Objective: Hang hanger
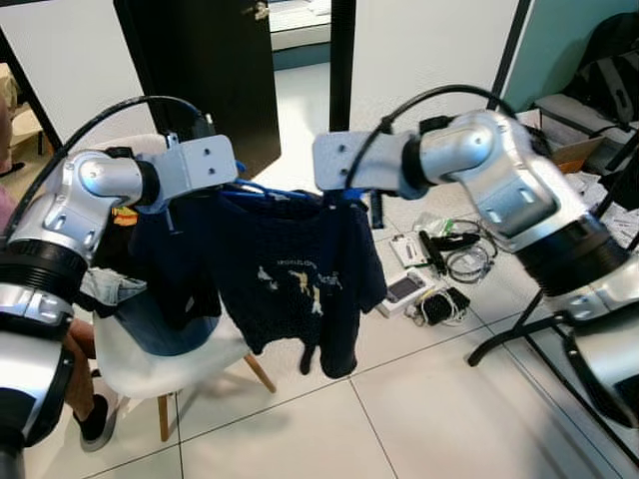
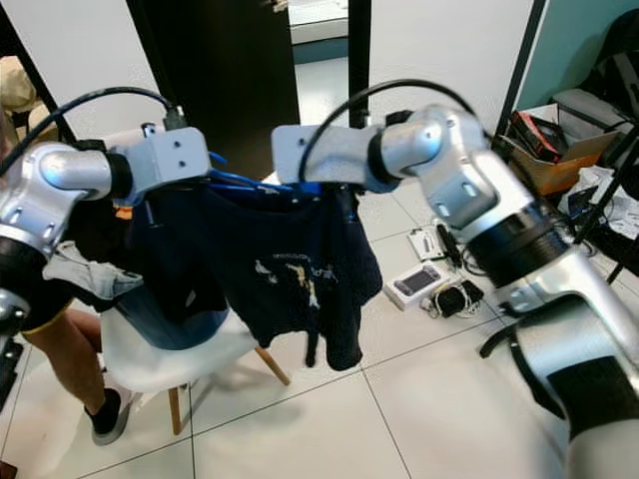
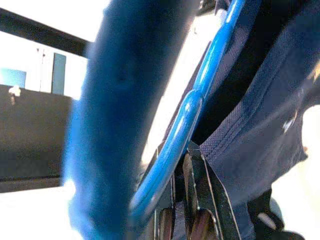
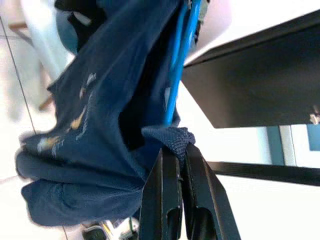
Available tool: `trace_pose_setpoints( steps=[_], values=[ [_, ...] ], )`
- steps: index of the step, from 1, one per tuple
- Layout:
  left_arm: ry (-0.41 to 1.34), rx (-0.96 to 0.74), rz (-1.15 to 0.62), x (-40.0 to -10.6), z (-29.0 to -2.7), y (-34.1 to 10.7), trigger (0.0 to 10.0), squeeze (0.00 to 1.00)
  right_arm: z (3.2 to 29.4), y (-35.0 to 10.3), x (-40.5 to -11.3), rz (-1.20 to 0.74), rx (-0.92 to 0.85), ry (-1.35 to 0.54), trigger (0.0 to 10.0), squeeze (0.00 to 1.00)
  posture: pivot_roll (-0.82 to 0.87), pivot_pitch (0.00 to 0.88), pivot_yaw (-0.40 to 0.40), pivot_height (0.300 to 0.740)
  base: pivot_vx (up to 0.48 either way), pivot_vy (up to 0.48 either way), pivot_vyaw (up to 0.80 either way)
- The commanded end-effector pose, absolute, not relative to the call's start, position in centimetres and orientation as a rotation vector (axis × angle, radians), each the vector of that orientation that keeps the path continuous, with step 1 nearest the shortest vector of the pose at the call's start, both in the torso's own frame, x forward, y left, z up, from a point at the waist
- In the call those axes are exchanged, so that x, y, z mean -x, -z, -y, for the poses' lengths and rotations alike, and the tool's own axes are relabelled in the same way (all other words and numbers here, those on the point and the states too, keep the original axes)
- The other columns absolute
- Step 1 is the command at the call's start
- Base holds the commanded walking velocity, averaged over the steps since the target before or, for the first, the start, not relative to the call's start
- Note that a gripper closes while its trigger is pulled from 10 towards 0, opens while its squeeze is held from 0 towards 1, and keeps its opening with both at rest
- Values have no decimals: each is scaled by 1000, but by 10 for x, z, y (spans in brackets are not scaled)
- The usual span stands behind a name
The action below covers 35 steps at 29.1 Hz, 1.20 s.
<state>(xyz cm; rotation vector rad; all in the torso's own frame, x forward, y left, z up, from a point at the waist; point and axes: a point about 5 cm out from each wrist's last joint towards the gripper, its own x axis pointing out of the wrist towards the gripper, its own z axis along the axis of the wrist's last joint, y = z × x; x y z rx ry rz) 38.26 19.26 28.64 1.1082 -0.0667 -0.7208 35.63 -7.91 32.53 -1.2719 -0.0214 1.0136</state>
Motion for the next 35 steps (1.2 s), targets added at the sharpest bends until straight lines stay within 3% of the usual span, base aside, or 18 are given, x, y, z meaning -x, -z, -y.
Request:
trace_pose_setpoints(
  steps=[1, 13, 27, 28, 35],
  values=[
    [705, -1084, 112, -383, -188, -296, 10000, 0, 75, -330, -357, 39, 1242, -1002, 0, 0, -56, 0, 52, 740, 0, 0, 0],
    [553, -938, 122, -389, -195, -299, 10000, 0, 74, -319, -359, -2, 1166, -989, 0, 0, -51, 0, 45, 740, 0, 0, 0],
    [581, -773, 138, -384, -188, -294, 10000, 0, 67, -303, -350, -12, 1033, -1033, 0, 0, -48, 0, 40, 740, 0, 0, 0],
    [581, -758, 138, -384, -187, -294, 10000, 0, 66, -303, -349, -5, 1010, -1032, 10000, 0, -50, 0, 40, 740, 0, 0, 0],
    [579, -727, 137, -383, -185, -293, 10000, 0, 64, -306, -347, 16, 926, -1031, 10000, 0, -50, 0, 40, 740, 0, 0, 0]
  ],
)
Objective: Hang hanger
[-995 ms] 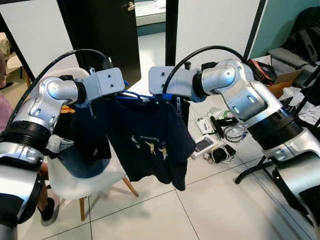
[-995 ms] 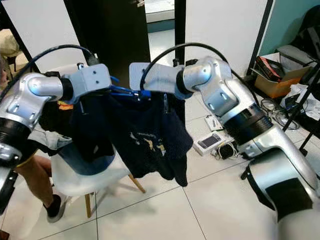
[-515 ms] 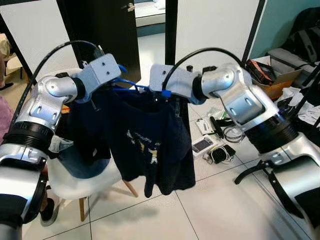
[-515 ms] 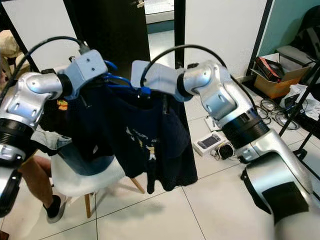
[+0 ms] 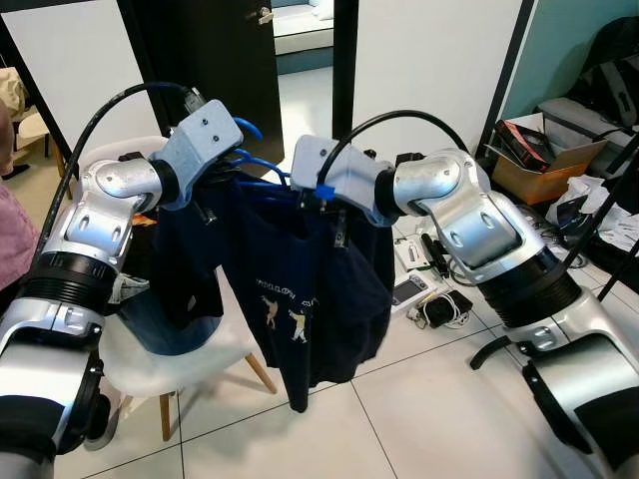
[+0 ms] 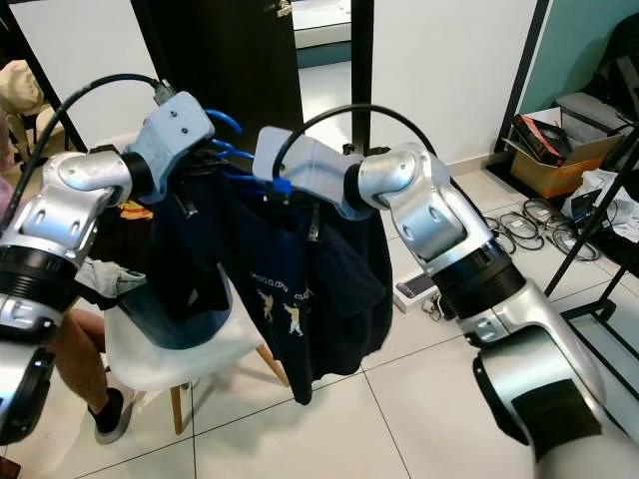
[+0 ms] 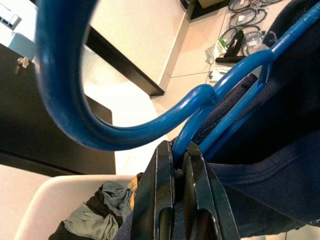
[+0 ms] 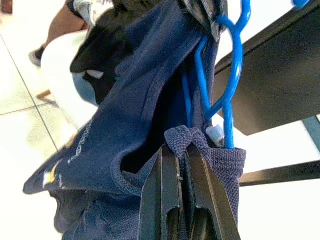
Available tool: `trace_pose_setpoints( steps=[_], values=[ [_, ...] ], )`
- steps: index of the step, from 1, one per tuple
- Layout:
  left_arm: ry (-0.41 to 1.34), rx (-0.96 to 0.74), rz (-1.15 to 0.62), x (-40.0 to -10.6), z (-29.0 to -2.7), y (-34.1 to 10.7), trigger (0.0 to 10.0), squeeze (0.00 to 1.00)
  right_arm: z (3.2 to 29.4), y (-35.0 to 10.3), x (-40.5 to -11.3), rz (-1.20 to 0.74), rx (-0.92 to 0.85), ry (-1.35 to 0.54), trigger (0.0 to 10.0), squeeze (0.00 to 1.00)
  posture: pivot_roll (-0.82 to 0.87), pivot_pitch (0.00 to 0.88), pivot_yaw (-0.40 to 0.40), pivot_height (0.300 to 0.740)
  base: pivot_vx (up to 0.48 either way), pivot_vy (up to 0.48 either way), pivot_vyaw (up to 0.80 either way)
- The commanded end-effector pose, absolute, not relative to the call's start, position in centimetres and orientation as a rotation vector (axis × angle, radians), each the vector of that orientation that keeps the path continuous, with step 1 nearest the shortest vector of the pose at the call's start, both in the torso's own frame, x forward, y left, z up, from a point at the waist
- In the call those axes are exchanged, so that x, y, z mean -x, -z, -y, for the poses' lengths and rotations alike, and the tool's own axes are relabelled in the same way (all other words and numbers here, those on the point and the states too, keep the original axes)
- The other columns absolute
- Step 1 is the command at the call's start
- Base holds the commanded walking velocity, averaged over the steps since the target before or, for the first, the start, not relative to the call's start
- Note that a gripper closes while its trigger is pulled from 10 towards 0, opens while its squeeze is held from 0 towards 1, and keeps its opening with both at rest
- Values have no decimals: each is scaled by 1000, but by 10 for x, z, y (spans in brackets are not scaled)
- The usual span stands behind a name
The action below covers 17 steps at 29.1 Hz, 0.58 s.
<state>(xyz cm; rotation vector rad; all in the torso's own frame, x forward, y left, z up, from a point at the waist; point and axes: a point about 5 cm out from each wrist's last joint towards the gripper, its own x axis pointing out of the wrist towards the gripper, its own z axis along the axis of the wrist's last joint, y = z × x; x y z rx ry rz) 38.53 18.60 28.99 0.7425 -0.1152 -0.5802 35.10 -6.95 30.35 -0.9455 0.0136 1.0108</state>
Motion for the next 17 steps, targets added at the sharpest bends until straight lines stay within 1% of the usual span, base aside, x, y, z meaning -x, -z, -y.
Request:
trace_pose_setpoints(
  steps=[1, 2, 3, 4, 7, 8, 10, 11, 14, 16, 17],
  values=[
    [580, -719, 137, -383, -184, -293, 10000, 0, 64, -308, -347, 25, 902, -1031, 10000, 31, -49, 0, 39, 740, 0, 0, 0],
    [580, -719, 137, -383, -184, -293, 10000, 0, 64, -308, -347, 25, 902, -1031, 10000, 31, -49, 0, 39, 740, 0, 0, 0],
    [587, -700, 135, -382, -182, -291, 10000, 0, 64, -313, -345, 50, 859, -1035, 10000, 945, -49, 0, 40, 740, 0, 0, 0],
    [607, -674, 129, -381, -179, -288, 10000, 0, 63, -317, -342, 77, 817, -1051, 10000, 1000, -49, 0, 42, 740, 0, 0, 0],
    [638, -635, 123, -379, -173, -284, 10000, 0, 59, -319, -336, 98, 780, -1090, 10000, 1000, -50, 0, 44, 740, 0, 0, 0],
    [673, -596, 117, -377, -168, -280, 10000, 0, 56, -319, -329, 113, 752, -1136, 10000, 1000, -50, 0, 44, 740, 0, 0, 0],
    [673, -596, 117, -377, -168, -280, 10000, 0, 56, -319, -329, 113, 752, -1136, 10000, 1000, -50, 0, 44, 740, 0, 0, 0],
    [686, -565, 116, -376, -165, -278, 10000, 0, 54, -317, -325, 114, 747, -1165, 10000, 1000, -50, 0, 47, 740, 0, 0, 0],
    [694, -503, 108, -374, -163, -274, 10000, 0, 57, -309, -317, 100, 782, -1227, 10000, 1000, -51, 0, 47, 740, 0, 0, 0],
    [684, -452, 94, -372, -163, -266, 10000, 0, 69, -308, -314, 88, 782, -1234, 10000, 1000, -52, 0, 44, 740, 0, 0, 0],
    [684, -452, 94, -372, -163, -266, 10000, 0, 69, -308, -314, 88, 782, -1234, 10000, 1000, -52, 0, 44, 740, 0, 0, 0]
  ],
)
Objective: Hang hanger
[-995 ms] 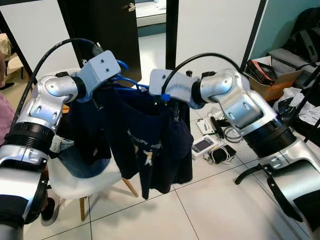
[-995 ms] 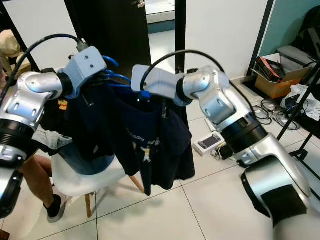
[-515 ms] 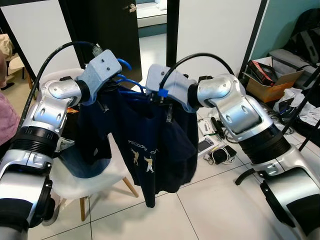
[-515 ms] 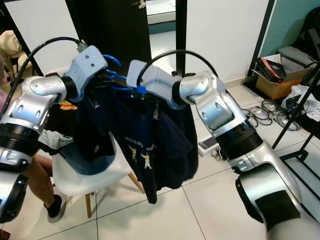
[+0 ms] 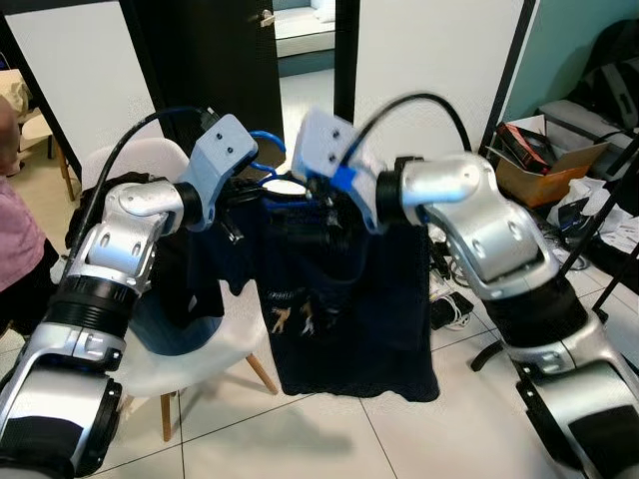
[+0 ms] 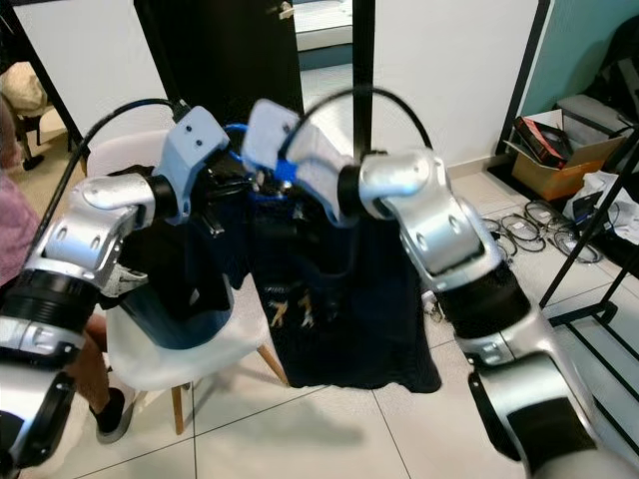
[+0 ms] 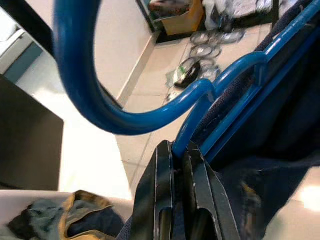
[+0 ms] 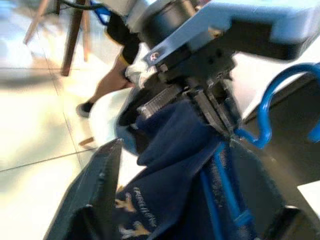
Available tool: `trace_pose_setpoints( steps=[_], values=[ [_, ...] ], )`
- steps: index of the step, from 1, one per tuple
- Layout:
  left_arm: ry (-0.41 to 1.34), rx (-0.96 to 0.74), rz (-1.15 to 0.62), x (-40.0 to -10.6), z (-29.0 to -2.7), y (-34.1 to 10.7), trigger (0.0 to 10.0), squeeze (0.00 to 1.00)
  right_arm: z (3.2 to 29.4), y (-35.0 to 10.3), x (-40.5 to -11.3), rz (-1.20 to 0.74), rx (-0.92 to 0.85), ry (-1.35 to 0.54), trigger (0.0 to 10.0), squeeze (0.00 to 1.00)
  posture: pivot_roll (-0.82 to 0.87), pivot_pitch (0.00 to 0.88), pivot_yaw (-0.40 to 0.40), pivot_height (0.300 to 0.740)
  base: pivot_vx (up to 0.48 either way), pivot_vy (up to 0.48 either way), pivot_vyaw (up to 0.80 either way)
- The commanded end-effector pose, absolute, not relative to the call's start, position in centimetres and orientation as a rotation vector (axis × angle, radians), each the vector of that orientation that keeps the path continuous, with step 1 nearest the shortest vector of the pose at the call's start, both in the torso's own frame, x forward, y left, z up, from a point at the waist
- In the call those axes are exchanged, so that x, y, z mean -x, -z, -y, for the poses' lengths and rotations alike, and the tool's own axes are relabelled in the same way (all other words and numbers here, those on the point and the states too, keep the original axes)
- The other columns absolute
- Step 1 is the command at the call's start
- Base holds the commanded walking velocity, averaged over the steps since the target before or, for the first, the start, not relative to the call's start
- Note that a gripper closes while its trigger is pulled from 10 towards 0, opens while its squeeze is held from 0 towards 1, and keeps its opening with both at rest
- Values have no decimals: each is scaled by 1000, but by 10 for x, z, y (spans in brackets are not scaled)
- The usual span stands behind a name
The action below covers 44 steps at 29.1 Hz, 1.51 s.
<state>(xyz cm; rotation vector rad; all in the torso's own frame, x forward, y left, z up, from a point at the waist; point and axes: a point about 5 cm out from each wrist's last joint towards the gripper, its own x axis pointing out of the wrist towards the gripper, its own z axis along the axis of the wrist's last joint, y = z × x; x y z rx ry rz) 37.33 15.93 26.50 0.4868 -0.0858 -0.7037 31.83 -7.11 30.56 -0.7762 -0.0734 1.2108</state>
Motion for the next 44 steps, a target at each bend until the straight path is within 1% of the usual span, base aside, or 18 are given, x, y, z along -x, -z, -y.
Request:
trace_pose_setpoints(
  steps=[1, 3, 5, 7, 8, 9, 10, 13, 17, 18, 20, 24, 26, 28, 31, 35, 37, 44],
  values=[
    [681, -434, 87, -371, -164, -262, 10000, 0, 80, -312, -318, 87, 748, -1183, 10000, 1000, -53, 3, 43, 740, 0, 0, 0],
    [679, -422, 82, -370, -165, -258, 10000, 0, 87, -314, -321, 86, 723, -1146, 10000, 1000, -53, 3, 43, 740, 0, 0, 0],
    [667, -353, 86, -366, -166, -249, 10000, 0, 113, -321, -334, 105, 630, -970, 10000, 992, -54, 8, 41, 740, 0, 0, 0],
    [667, -353, 86, -366, -166, -249, 10000, 0, 113, -321, -334, 105, 630, -970, 10000, 992, -54, 8, 41, 740, 0, 0, 0],
    [657, -324, 88, -364, -167, -244, 10000, 0, 127, -325, -341, 122, 558, -861, 10000, 729, -58, 12, 43, 740, 0, 0, 0],
    [650, -295, 89, -360, -167, -233, 10000, 0, 150, -327, -349, 153, 423, -707, 10000, 0, -59, 14, 43, 740, 0, 0, 0],
    [650, -295, 89, -360, -167, -233, 10000, 0, 150, -327, -349, 153, 423, -707, 10000, 0, -59, 14, 43, 740, 0, 0, 0],
    [656, -219, 109, -348, -166, -208, 10000, 0, 201, -305, -355, 158, 114, -430, 10000, 0, -64, 20, 47, 740, 0, 0, -504],
    [684, -187, 136, -342, -162, -204, 10000, 0, 216, -284, -354, 126, 51, -363, 10000, 0, -62, 22, 47, 740, 0, 0, -756],
    [723, -128, 164, -331, -152, -196, 10000, 0, 244, -236, -349, 36, -53, -206, 10000, 0, -62, 24, 47, 740, 0, 0, -763],
    [723, -128, 164, -331, -152, -196, 10000, 0, 244, -236, -349, 36, -53, -206, 10000, 0, -62, 24, 47, 740, 0, 0, -763],
    [733, -114, 182, -320, -140, -187, 10000, 0, 274, -160, -328, -125, -133, 22, 10000, 0, -70, 24, 51, 740, 0, 0, -763],
    [733, -114, 182, -320, -140, -187, 10000, 0, 274, -160, -328, -125, -133, 22, 10000, 0, -70, 24, 51, 740, 0, 0, -763],
    [698, -117, 184, -319, -136, -185, 10000, 0, 279, -107, -307, -261, -144, 112, 10000, 0, -68, 23, 50, 740, 0, 0, -759],
    [692, -109, 198, -318, -134, -187, 10000, 0, 276, -81, -293, -330, -149, 148, 10000, 0, -74, 25, 55, 740, 0, 0, -763],
    [686, -98, 208, -318, -133, -188, 10000, 0, 273, -73, -289, -351, -151, 156, 10000, 0, -77, 25, 58, 740, 0, 0, -763],
    [652, -116, 213, -324, -132, -189, 10000, 0, 262, -55, -282, -389, -128, 146, 10000, 0, -88, 24, 60, 740, 264, 0, 0],
    [614, -143, 213, -328, -140, -189, 10000, 0, 262, -49, -281, -396, -112, 147, 10000, 0, -94, 22, 54, 740, 367, 0, 0]
  ],
)
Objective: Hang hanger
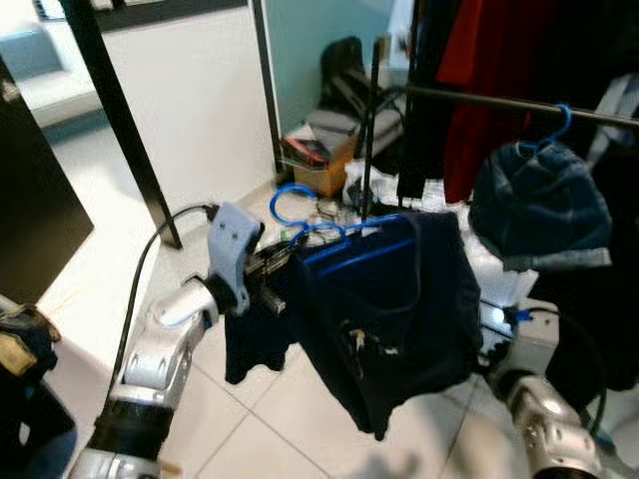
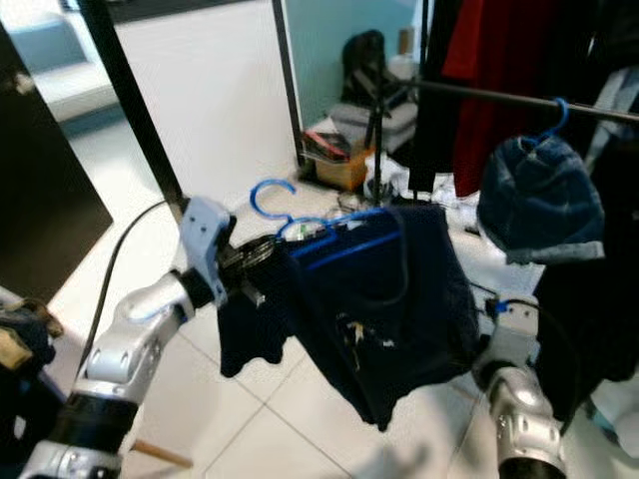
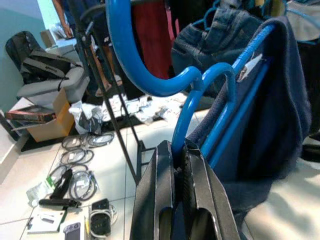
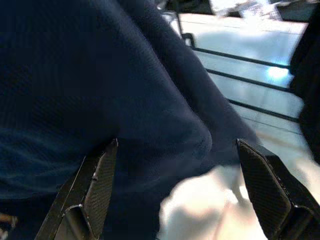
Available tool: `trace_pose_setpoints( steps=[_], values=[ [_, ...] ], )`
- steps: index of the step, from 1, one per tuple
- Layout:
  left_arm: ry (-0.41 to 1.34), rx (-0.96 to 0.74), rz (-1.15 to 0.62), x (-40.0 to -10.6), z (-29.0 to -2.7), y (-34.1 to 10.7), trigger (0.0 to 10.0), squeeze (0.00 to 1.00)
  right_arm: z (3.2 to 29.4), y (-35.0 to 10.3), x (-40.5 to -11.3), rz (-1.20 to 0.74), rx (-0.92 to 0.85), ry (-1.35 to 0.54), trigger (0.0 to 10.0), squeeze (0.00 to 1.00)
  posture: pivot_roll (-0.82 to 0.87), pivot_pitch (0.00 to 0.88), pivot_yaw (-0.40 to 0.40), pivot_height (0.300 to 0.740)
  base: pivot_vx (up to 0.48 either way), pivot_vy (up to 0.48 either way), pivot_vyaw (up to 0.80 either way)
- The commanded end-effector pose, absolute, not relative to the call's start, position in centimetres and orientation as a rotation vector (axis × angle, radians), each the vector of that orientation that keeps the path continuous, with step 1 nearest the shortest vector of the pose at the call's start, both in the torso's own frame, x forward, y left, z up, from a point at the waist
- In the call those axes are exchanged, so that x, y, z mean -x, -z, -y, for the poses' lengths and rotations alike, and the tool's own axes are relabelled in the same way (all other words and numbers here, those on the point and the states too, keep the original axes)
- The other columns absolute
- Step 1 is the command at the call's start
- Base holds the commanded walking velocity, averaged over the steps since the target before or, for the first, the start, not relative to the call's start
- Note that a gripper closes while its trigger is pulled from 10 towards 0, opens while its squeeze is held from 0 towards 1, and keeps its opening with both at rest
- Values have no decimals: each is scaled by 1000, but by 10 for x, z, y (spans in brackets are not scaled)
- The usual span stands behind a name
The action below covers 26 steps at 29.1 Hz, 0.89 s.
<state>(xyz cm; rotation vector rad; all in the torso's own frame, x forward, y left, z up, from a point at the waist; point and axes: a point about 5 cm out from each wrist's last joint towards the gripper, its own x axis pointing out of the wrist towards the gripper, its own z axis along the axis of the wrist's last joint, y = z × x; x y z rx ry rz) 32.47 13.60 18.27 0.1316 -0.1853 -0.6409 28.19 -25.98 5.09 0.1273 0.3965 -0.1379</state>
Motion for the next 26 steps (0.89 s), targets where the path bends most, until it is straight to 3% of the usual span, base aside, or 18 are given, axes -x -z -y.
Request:
trace_pose_setpoints(
  steps=[1, 6, 14, 26],
  values=[
    [614, -143, 213, -328, -140, -189, 10000, 0, 262, -49, -281, -396, -112, 147, 10000, 0, -94, 22, 54, 740, 390, 0, 0],
    [547, -178, 204, -333, -160, -188, 10000, 0, 268, -40, -280, -432, -55, 169, 10000, 0, -95, 19, 46, 740, 393, 0, 0],
    [491, -234, 196, -334, -172, -185, 10000, 0, 277, -38, -281, -446, -39, 191, 10000, 0, -99, 18, 4, 740, 392, 0, -788],
    [633, -295, 286, -334, -128, -205, 10000, 0, 284, -48, -294, -418, -15, 204, 10000, 0, -97, 2, 0, 740, 391, 0, -788]
  ],
)
